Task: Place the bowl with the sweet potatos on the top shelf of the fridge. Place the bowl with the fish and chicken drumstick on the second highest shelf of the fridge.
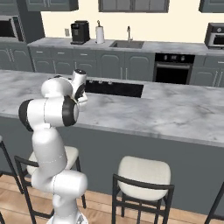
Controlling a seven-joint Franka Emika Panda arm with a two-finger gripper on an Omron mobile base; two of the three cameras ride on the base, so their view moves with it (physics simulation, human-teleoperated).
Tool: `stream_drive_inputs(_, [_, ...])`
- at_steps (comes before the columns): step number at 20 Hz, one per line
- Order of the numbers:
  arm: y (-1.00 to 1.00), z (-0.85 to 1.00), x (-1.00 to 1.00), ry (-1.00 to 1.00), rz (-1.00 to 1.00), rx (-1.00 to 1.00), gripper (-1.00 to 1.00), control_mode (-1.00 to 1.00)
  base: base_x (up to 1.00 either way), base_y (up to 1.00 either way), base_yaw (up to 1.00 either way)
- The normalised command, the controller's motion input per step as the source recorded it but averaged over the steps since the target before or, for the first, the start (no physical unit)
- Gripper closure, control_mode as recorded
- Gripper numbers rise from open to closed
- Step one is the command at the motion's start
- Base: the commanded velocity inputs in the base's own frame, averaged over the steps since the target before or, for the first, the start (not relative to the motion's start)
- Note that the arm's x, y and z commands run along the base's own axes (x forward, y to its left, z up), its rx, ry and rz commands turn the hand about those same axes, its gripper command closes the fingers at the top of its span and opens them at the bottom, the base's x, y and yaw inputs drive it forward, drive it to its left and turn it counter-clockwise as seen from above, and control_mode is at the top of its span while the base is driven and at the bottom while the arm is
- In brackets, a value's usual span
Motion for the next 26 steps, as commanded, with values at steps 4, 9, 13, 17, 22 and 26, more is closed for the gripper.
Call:
stream_drive_inputs(4, [0.20, -0.20, 0.19, 0.07, 0.00, 0.00, 1.00, -1.00, 0.00, 0.00, 0.00])
stream_drive_inputs(9, [0.07, 0.00, 0.00, 0.00, 0.00, 0.00, 1.00, -1.00, 0.00, 0.00, 0.00])
stream_drive_inputs(13, [0.00, 0.03, -0.24, -0.02, 0.00, 0.00, 1.00, -1.00, 0.00, 0.00, 0.00])
stream_drive_inputs(17, [-0.02, 0.30, -0.97, -0.21, 0.00, 0.00, 1.00, -1.00, 0.00, 0.00, 0.00])
stream_drive_inputs(22, [-0.08, 0.52, -1.00, -0.23, -0.07, 0.00, 1.00, -1.00, 0.00, 0.00, 0.00])
stream_drive_inputs(26, [-0.26, 0.73, -1.00, -0.13, -0.15, 0.03, 1.00, -1.00, 0.00, 0.00, 0.00])
